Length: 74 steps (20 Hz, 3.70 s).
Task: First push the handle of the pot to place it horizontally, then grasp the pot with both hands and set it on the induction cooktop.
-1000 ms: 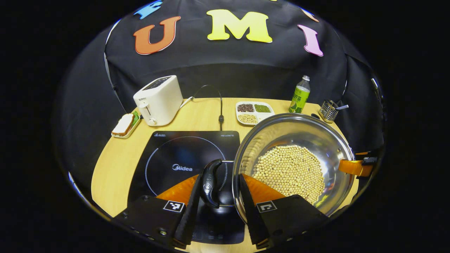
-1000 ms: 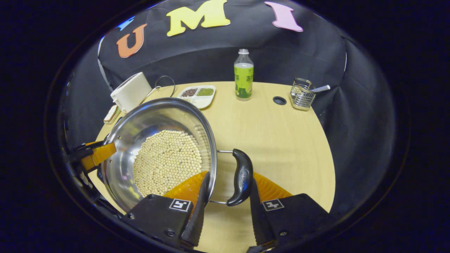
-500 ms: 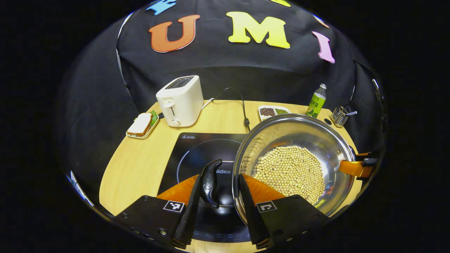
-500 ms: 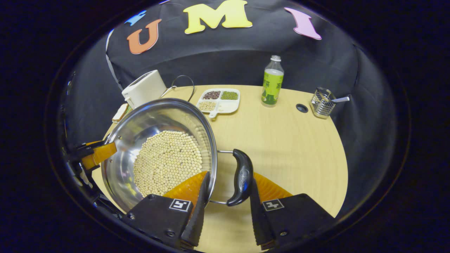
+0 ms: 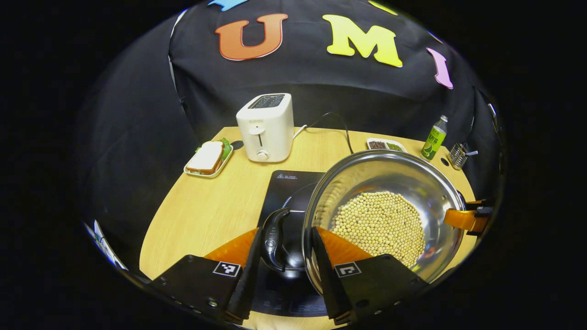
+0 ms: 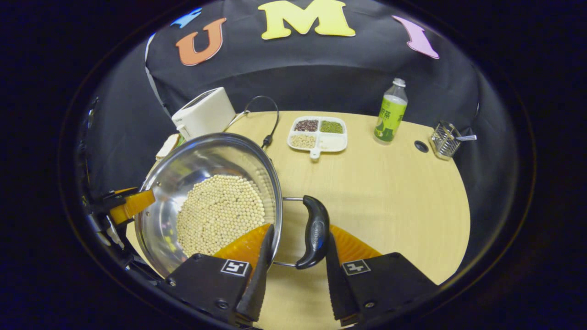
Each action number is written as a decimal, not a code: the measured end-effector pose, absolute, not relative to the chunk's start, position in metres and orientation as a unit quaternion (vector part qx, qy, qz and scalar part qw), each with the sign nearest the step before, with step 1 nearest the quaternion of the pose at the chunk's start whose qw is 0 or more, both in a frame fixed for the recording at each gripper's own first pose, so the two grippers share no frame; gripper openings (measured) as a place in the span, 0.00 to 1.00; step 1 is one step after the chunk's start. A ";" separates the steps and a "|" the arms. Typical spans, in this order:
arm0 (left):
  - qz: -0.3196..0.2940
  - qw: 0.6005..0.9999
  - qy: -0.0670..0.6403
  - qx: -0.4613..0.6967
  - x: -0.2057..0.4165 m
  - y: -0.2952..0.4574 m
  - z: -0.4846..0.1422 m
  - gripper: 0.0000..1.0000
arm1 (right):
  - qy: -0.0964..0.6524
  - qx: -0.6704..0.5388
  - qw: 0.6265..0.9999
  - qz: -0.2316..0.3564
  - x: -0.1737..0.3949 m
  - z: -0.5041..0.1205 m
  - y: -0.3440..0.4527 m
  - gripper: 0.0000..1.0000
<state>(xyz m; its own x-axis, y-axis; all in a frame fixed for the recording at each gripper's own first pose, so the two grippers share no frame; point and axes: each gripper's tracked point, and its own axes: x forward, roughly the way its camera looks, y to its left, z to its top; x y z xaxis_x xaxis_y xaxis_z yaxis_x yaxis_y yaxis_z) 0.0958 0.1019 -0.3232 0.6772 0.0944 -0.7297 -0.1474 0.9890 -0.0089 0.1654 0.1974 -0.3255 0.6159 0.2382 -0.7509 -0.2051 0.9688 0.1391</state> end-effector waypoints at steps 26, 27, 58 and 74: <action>0.060 0.932 0.356 0.012 0.119 0.134 -0.339 0.60 | 0.419 0.051 0.902 0.086 0.167 -0.340 0.248 0.58; 0.060 0.933 0.355 0.010 0.118 0.134 -0.339 0.60 | 0.415 0.049 0.905 0.086 0.167 -0.340 0.249 0.58; 0.135 0.966 0.221 0.023 0.085 0.156 -0.220 0.97 | 0.280 -0.049 0.951 0.125 0.142 -0.235 0.195 0.84; 0.101 0.991 0.091 0.015 0.024 -0.025 -0.033 0.96 | 0.113 -0.001 0.984 0.140 0.073 -0.076 0.054 0.99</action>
<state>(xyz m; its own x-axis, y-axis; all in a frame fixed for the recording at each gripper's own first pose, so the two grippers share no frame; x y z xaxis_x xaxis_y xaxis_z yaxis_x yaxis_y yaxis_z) 0.0244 -0.0248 -0.0331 0.9632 0.2027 -0.1764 -0.1973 0.9792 0.0479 0.0733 0.0543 -0.0760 0.9357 0.2744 -0.2219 -0.2750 0.9610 0.0289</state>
